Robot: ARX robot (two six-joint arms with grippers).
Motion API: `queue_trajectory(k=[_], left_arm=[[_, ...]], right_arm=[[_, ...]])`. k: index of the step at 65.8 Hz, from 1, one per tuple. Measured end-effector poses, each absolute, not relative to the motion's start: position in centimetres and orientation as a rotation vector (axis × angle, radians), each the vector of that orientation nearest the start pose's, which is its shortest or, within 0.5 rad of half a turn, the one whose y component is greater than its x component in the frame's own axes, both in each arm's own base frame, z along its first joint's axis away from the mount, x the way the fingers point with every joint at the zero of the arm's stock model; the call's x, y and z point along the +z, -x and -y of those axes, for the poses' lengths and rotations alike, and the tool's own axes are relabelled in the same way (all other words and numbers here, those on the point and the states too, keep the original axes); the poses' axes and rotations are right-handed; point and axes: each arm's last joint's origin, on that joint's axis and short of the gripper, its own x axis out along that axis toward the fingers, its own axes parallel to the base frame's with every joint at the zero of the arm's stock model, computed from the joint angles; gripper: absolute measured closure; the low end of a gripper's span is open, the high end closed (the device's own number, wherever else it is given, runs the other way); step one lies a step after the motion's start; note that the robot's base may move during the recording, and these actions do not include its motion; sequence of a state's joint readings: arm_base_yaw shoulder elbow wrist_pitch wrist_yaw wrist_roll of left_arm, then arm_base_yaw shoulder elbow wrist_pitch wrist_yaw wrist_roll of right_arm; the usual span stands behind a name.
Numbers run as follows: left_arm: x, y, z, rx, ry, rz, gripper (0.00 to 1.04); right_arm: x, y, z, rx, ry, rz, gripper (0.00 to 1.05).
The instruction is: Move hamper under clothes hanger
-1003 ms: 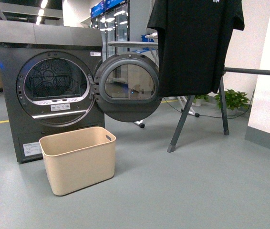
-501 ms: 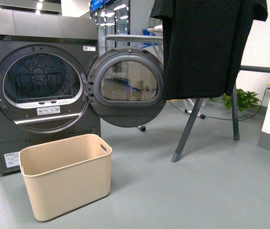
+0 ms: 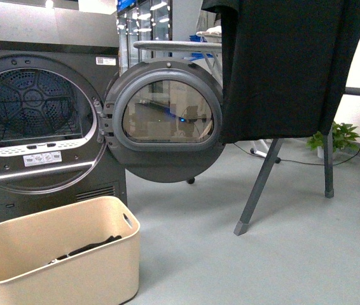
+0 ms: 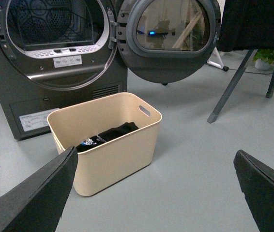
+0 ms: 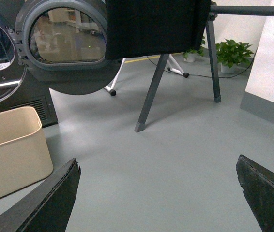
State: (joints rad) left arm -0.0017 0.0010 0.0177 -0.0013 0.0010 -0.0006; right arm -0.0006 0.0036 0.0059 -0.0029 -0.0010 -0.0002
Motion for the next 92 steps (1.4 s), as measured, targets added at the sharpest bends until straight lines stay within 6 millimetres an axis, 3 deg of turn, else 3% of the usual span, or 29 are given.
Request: queue_trajectory(k=[92], left_arm=[[16.93,-9.67,0.01,-0.001,0.0,0.015,0.07]], right_arm=[[16.5,-9.76,0.0,0.0,0.0,0.0,0.08]])
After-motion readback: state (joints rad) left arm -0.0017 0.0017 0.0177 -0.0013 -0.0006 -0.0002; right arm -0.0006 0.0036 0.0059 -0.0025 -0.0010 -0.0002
